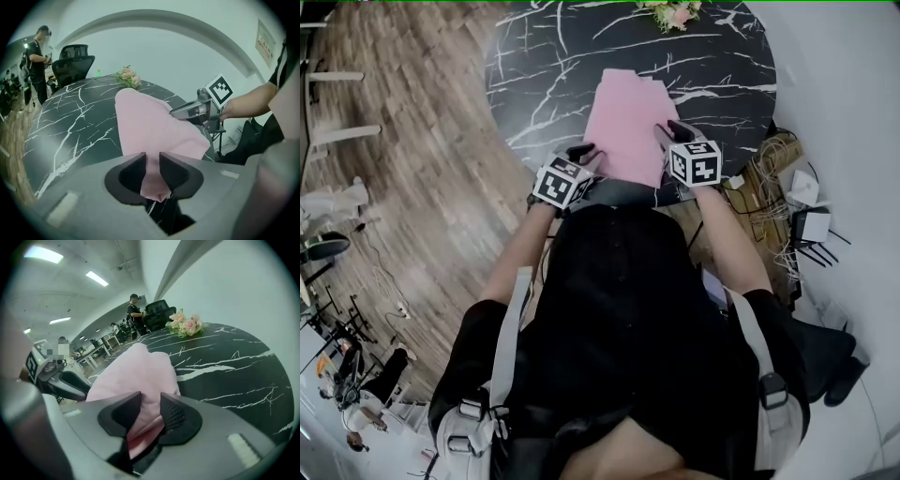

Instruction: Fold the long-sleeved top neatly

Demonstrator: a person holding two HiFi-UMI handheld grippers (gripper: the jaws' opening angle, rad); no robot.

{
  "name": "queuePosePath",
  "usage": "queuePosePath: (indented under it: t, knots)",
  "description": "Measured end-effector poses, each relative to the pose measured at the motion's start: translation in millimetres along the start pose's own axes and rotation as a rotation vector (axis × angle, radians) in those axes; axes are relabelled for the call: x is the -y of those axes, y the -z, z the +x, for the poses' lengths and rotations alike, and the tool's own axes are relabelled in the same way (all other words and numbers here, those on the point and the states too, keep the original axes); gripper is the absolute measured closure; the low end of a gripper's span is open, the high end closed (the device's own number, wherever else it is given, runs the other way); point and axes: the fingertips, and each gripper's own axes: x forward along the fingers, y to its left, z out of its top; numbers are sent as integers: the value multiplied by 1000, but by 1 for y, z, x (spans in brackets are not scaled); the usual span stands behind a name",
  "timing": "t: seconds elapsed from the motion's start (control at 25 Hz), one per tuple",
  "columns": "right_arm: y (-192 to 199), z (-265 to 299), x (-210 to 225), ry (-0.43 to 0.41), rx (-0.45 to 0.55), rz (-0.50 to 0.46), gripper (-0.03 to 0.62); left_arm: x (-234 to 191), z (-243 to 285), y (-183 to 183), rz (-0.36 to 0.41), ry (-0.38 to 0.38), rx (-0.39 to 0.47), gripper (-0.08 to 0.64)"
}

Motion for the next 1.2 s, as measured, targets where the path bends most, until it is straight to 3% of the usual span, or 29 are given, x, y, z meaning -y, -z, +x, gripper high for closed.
queuePosePath:
  t: [0.12, 0.28, 0.64, 0.8, 1.0, 1.2]
  knots:
    - [-4, -9, -3, 12, 21, 7, 463, 0, -6, -4, -71, 43, 59, 490]
    - [-32, -49, -16, 24, 150, 45, 518, 0, -48, -30, -138, 88, 213, 547]
    - [-95, -150, -50, 107, 465, 66, 571, -5, -138, -111, 33, 122, 459, 551]
    - [-114, -176, -67, 74, 597, 162, 579, -17, -173, -138, 63, 90, 573, 551]
    - [-131, -190, -84, 84, 668, 121, 586, -29, -200, -142, 59, 66, 633, 551]
    - [-149, -197, -95, 52, 730, 158, 586, -41, -207, -142, 57, 51, 661, 552]
